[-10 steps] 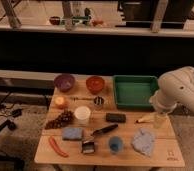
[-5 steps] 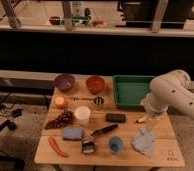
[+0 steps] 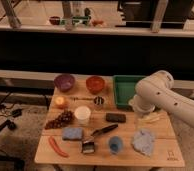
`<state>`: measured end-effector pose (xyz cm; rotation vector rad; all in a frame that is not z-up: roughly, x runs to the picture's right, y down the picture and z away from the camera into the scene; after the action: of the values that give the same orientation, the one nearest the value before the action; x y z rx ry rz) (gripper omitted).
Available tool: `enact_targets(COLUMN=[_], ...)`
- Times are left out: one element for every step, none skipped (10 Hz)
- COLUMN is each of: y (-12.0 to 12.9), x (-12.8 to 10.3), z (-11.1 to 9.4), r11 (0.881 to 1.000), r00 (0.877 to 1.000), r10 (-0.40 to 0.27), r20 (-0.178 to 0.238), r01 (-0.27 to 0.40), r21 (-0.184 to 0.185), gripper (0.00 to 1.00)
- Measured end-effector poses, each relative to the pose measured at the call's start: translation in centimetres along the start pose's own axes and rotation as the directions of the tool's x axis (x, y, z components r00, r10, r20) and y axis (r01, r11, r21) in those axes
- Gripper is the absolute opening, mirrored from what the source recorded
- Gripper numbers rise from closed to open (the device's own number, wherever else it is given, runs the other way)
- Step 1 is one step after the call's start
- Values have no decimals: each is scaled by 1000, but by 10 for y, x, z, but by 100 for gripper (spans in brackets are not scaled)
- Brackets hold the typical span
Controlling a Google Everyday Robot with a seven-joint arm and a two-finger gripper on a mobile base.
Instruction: Wipe tray with brush
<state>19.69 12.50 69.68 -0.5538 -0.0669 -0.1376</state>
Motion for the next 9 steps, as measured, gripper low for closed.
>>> enact_targets(y=[-2, -3, -3, -3, -2, 2, 6, 8, 10], x=[-5, -7, -9, -11, -15, -20, -30, -38, -49], z=[3, 4, 6, 7, 8, 11, 13, 15, 18], r11=[1000, 1000, 1000, 999, 998, 998, 995, 993, 990], r00=[1000, 1000, 1000, 999, 998, 998, 995, 993, 990], r10=[-15, -22, -29, -38, -55, -69, -95, -115, -141], r20=[1, 2, 2, 4, 6, 10, 14, 17, 24], r01=[15, 22, 29, 38, 55, 69, 96, 116, 141], r21=[2, 2, 1, 1, -1, -7, -12, -16, -22], gripper=[80, 80, 80, 80, 80, 80, 80, 80, 80])
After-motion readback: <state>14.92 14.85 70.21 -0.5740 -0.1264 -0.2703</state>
